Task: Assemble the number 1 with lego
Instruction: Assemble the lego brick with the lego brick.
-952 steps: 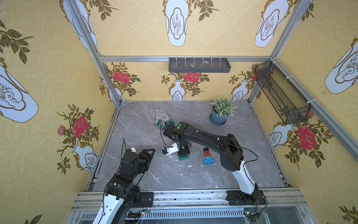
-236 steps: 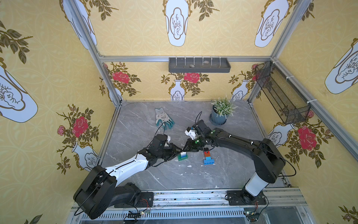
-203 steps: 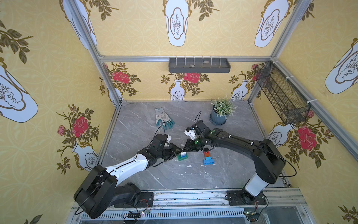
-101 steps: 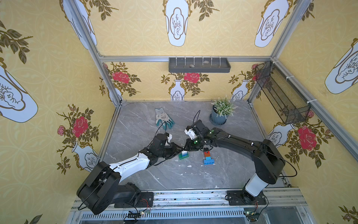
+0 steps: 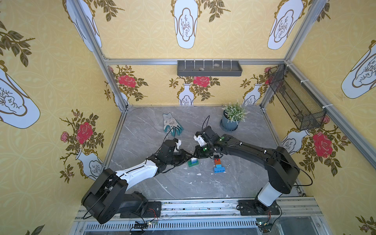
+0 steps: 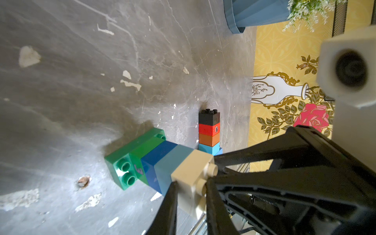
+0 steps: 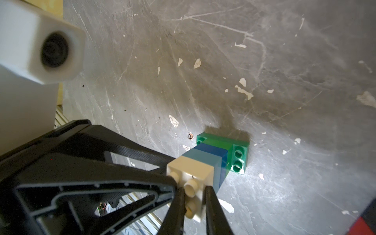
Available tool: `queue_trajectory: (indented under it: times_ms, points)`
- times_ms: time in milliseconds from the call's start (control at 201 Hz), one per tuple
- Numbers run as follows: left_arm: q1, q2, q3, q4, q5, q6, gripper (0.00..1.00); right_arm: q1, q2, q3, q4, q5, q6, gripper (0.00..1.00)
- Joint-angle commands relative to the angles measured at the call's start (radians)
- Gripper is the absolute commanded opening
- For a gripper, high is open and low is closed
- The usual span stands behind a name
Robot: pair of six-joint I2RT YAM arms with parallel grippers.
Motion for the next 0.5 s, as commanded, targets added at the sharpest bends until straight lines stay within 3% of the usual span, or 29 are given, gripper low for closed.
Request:
queue_trajectory:
  times_ms: [0,334,493]
  points:
    - [-0.038,0.040,-0.018,-0.332,-0.037,0.049,0.23,0.047,0.067,-0.013,-0.079,-0.078,-0.037,0.21]
    - [-0.036,-0.105,0.122,-0.409,-0.102,0.063,0.36,-0.026,-0.038,0.052,-0.033,-0.066,-0.008,0.40]
    - [-0.035,-0.188,0.139,-0.370,-0.126,0.072,0.53,-0.024,-0.112,0.039,0.000,0.004,-0.039,0.51]
